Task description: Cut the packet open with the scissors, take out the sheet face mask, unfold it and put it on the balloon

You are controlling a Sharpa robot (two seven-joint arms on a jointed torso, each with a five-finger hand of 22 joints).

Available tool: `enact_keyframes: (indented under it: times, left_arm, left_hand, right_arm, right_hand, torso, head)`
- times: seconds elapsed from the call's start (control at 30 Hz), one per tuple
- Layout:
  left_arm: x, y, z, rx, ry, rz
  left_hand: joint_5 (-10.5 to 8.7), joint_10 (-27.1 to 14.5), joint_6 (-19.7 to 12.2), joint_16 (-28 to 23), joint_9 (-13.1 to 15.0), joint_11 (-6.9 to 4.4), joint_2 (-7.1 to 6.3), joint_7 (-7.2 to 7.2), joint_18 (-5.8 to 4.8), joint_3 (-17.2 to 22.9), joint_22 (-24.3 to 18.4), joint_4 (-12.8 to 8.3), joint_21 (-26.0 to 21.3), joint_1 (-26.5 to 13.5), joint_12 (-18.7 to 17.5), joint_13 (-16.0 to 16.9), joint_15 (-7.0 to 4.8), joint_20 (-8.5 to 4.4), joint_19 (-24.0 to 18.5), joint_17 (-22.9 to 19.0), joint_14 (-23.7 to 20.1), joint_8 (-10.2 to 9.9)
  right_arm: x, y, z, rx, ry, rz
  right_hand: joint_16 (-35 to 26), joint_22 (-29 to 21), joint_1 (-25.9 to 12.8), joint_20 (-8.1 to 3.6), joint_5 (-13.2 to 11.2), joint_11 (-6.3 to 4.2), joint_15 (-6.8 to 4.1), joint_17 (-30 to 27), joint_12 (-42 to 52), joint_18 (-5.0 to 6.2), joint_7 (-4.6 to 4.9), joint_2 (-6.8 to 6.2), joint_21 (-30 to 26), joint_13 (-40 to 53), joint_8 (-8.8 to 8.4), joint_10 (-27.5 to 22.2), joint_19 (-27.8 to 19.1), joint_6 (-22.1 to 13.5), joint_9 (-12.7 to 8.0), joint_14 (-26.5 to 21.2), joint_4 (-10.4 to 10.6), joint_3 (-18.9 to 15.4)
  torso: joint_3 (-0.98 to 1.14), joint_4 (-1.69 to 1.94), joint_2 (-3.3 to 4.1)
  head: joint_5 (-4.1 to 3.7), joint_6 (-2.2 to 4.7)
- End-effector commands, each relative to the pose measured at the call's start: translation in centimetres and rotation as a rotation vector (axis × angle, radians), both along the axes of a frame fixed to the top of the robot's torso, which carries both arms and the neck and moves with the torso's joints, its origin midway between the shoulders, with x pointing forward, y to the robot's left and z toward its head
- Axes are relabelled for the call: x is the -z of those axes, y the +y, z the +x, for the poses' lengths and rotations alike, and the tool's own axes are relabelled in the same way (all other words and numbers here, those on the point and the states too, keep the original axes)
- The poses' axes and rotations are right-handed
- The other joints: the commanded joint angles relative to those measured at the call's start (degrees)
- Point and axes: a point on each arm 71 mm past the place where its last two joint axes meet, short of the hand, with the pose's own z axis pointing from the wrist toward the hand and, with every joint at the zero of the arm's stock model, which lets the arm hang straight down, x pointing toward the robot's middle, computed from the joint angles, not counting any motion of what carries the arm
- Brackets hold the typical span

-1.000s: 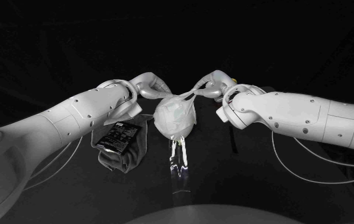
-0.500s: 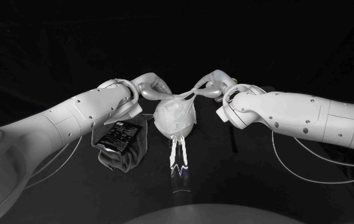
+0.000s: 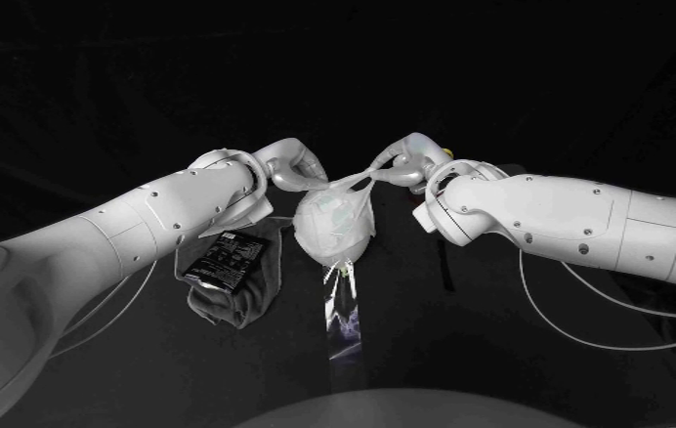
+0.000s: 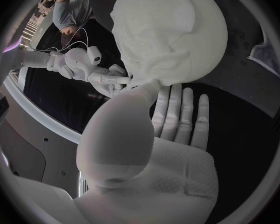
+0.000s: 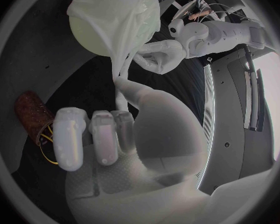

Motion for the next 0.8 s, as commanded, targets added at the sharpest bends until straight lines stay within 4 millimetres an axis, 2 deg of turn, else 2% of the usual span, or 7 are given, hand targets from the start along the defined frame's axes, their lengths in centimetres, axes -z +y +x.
enact_keyframes:
  times: [0.03,0.07,0.2,0.8]
  left_arm:
    - [-0.30,-0.30,-0.01,0.001,-0.060,0.009]
    - [-0.36,-0.34,-0.02,0.000,-0.068,0.006]
    - [-0.54,-0.43,-0.04,-0.001,-0.094,-0.003]
    - [-1.06,0.17,0.25,-0.064,-0.128,-0.085]
  left_hand:
    - [0.15,1.1,1.2,0.2,0.1,-0.52,0.46,-0.22,0.63,1.8,0.4,-0.7,0.9,0.6,1.0,0.3,-0.51,0.01,1.3,-0.4,1.4,0.5]
    - [0.20,1.9,1.9,0.4,0.3,-0.99,0.83,-0.39,0.74,2.6,0.5,-1.2,1.1,1.2,1.5,0.5,-0.80,-0.07,1.7,-0.5,2.1,0.9]
    - [0.14,3.5,3.1,0.1,0.7,-1.94,0.84,-0.78,1.01,5.3,1.4,-2.7,3.0,0.6,3.2,1.2,-1.88,-0.17,3.6,-1.6,5.2,1.7]
    - [0.21,3.7,3.5,-0.5,1.4,-2.41,0.55,-0.91,0.74,7.5,2.4,-4.1,4.7,-1.7,4.6,1.8,-2.37,-0.21,4.1,-2.7,7.0,2.5]
  right_arm:
    - [-0.05,0.14,-0.02,-0.009,-0.004,-0.001]
    - [-0.04,0.15,-0.03,-0.009,-0.004,-0.001]
    - [-0.04,0.16,-0.03,-0.009,-0.003,-0.001]
    - [-0.03,0.00,-0.03,-0.007,-0.002,-0.003]
  right_hand:
    - [0.2,13.4,-0.7,0.11,0.1,-0.21,-0.46,15.0,0.2,-0.44,0.01,-0.01,0.4,15.1,0.34,6.0,3.6,0.3,0.1,6.1,0.1,0.3]
    - [0.2,13.4,-0.7,0.11,0.1,-0.21,-0.46,15.0,0.2,-0.44,0.01,-0.01,0.4,15.1,0.34,6.0,3.6,0.3,0.1,6.1,0.1,0.3]
    - [0.2,13.4,-0.7,0.11,0.1,-0.21,-0.46,15.0,0.2,-0.44,0.01,-0.01,0.4,15.1,0.34,6.0,3.6,0.3,0.1,6.1,0.1,0.3]
    - [0.2,13.4,-0.8,0.11,0.1,-0.23,-0.47,15.0,0.2,-0.42,0.00,0.02,0.3,15.1,0.37,6.0,3.6,0.3,0.1,6.1,0.0,0.4]
  torso:
    - [-0.01,0.02,0.01]
    - [-0.01,0.02,0.01]
    - [-0.01,0.02,0.02]
    - [-0.02,0.03,0.02]
  head:
    - [0.08,0.03]
    - [0.08,0.03]
    - [0.12,-0.02]
    - [0.10,0.18]
